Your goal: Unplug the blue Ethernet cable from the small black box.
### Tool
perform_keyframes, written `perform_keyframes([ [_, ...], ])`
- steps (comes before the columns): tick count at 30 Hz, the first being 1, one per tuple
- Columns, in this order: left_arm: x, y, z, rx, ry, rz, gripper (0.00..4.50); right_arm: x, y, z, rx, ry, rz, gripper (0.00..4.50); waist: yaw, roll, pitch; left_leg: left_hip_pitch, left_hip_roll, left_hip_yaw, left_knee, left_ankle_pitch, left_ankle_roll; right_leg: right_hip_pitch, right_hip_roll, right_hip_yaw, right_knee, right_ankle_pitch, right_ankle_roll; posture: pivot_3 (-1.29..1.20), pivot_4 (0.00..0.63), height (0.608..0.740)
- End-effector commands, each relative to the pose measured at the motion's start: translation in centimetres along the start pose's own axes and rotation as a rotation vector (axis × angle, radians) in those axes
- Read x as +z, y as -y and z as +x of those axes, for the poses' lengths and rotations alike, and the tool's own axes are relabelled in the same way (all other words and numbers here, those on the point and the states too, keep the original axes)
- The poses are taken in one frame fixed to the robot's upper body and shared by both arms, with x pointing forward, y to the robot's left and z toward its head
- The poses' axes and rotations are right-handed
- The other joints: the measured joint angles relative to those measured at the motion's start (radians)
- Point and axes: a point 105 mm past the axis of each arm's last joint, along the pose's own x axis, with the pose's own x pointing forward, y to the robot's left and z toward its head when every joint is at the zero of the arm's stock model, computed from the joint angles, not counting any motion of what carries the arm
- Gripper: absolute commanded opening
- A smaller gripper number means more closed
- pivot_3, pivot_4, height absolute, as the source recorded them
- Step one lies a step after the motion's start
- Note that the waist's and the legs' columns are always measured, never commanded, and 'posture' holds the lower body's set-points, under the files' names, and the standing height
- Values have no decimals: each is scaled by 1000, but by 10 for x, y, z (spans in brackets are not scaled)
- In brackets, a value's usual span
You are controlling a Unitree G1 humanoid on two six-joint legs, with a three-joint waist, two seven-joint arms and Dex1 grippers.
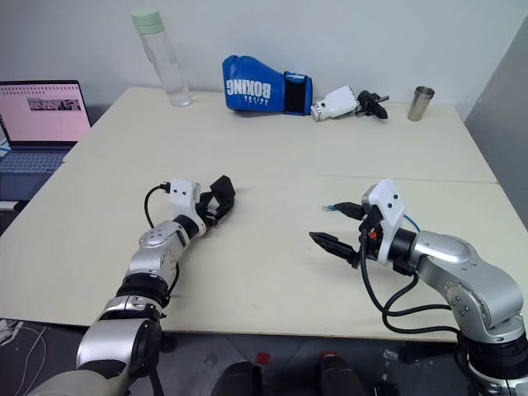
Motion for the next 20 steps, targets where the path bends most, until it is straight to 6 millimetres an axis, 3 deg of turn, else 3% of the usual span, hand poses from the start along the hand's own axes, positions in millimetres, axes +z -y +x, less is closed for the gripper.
perform_keyframes([
  [1,14,-9,-8,-9,29,2,4141,7,0,-2,3,19,-34,4500,-1,0,0,0,0,0,0,0,0,0,0,0,0,0,0,0,150,740],
  [3,17,-8,-12,-44,5,10,4415,6,1,-4,3,9,-33,4500,-1,0,0,0,0,0,0,0,0,0,0,0,0,0,0,0,150,740],
  [8,31,0,-40,-253,-119,47,4415,2,6,-22,3,-74,-56,4500,-8,0,0,0,1,0,0,0,0,-1,0,0,0,0,0,0,150,740],
  [11,64,-8,-78,-403,-213,144,4415,6,17,-50,10,-158,-48,4500,-13,0,1,-1,1,0,-1,0,0,-1,0,0,0,0,0,0,150,740],
  [14,91,-14,-101,-482,-263,200,4415,10,25,-70,14,-209,-17,4500,-14,0,1,1,1,0,-1,0,0,0,0,-1,0,-1,-1,0,150,740],
  [20,114,-23,-111,-522,-288,264,4415,12,40,-86,-13,-230,11,4500,-13,0,1,2,1,0,-1,0,0,1,0,-1,0,-1,-1,0,150,740],
])
